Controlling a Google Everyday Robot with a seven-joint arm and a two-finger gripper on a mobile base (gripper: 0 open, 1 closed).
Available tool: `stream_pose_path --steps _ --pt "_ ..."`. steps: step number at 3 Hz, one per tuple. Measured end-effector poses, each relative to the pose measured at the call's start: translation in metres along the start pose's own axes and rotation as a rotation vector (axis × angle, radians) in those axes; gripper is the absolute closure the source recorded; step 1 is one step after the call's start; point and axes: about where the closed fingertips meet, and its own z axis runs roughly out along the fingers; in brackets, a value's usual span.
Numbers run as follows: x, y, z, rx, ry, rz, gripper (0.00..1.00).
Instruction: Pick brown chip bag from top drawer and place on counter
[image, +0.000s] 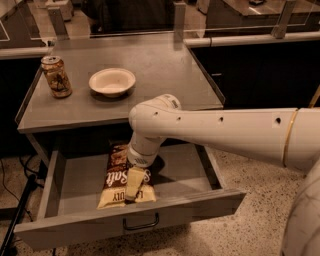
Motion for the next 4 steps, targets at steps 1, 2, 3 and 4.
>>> stream_pose_path --steps 1,2,3,4 --pt "0.007 -0.003 0.012 -0.005 -0.014 0.021 0.00" --pt "0.009 -0.002 0.024 -0.012 -0.029 0.041 0.00" --pt "0.009 -0.002 0.024 -0.012 -0.029 0.041 0.19" --pt "0.009 -0.002 0.024 -0.012 -0.029 0.041 0.42"
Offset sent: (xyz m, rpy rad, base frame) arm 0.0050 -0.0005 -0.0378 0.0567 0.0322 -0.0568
